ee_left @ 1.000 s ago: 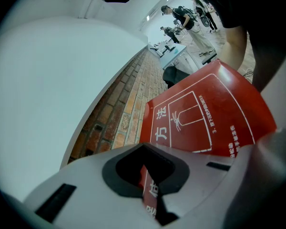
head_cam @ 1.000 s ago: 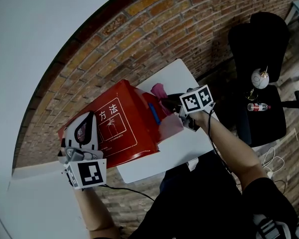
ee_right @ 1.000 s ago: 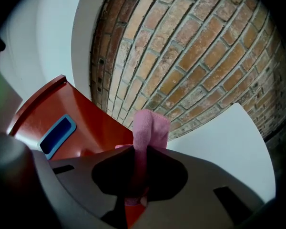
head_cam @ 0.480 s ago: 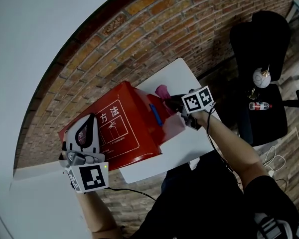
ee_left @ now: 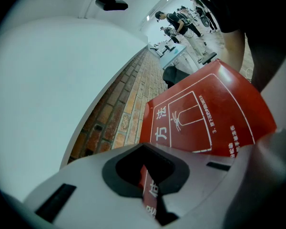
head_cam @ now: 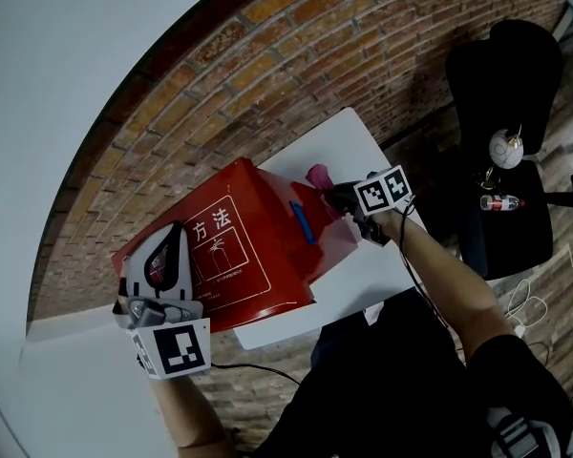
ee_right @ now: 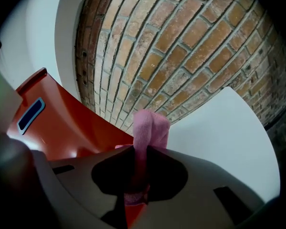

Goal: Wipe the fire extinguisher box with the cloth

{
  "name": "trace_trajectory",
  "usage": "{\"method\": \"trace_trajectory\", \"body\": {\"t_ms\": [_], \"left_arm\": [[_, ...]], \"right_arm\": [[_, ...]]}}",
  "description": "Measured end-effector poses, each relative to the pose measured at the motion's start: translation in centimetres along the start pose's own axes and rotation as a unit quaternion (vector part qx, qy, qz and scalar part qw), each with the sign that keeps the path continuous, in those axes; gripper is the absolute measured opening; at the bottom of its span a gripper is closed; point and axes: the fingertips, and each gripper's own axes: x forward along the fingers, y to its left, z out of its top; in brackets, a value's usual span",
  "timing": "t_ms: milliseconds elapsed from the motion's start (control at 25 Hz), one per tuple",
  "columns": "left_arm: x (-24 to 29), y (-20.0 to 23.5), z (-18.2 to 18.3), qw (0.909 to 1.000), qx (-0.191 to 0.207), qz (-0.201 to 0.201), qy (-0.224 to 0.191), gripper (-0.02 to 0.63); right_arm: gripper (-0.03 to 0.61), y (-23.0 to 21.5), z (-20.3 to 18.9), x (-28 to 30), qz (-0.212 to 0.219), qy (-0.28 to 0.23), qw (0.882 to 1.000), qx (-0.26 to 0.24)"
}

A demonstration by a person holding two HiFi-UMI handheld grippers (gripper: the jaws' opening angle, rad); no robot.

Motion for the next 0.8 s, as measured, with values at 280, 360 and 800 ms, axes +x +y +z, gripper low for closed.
{"method": "trace_trajectory", "body": {"t_ms": [280,360,800], "left_arm": [[0.0,-0.1,0.0,0.9999,0.009,-0.004,0.004,0.017],[0.0,-0.1,0.0,0.9999,0.01,-0.005,0.003,0.017],[0.1,-0.2,-0.2,0.9999,0.007,-0.006,0.007,0.017]], "right_arm": [[0.072,-2.7,-1.5,0.9,-0.003,0.008,1.0,0.018],[0.072,-3.4,-1.9,1.2,-0.006,0.015,1.0,0.02],[0.072,-8.0,-4.5,2.8,-0.016,0.038,0.997,0.064]]}}
